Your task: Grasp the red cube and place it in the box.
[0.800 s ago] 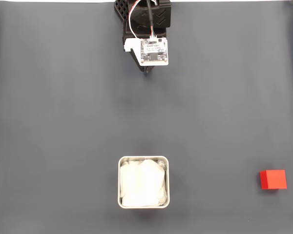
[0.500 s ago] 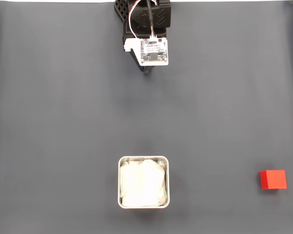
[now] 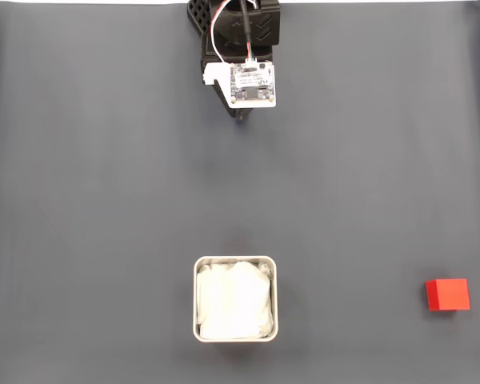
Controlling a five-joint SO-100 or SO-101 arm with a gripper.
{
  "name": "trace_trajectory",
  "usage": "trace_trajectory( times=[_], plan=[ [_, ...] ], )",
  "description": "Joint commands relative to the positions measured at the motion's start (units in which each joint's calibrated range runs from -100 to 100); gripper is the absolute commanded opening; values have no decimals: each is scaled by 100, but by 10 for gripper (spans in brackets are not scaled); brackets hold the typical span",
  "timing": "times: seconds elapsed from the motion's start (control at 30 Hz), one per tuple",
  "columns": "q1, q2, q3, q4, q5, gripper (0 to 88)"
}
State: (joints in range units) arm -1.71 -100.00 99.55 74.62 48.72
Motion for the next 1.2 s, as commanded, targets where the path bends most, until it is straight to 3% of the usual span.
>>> trace_trajectory(
  times=[0.0, 0.13, 0.3, 0.5, 0.7, 0.93, 1.17],
  plan=[
    [29, 0, 36, 128, 29, 0],
    [21, 0, 36, -208, 73, 0],
    [50, 225, -156, -1872, 29, 0],
    [-42, 1118, -1688, -3093, -24, 0],
    [-92, 2218, -3915, -2864, 34, 0],
    [-99, 3726, -6396, -1602, 98, 0],
    [-42, 4584, -7519, -790, 132, 0]
  ],
)
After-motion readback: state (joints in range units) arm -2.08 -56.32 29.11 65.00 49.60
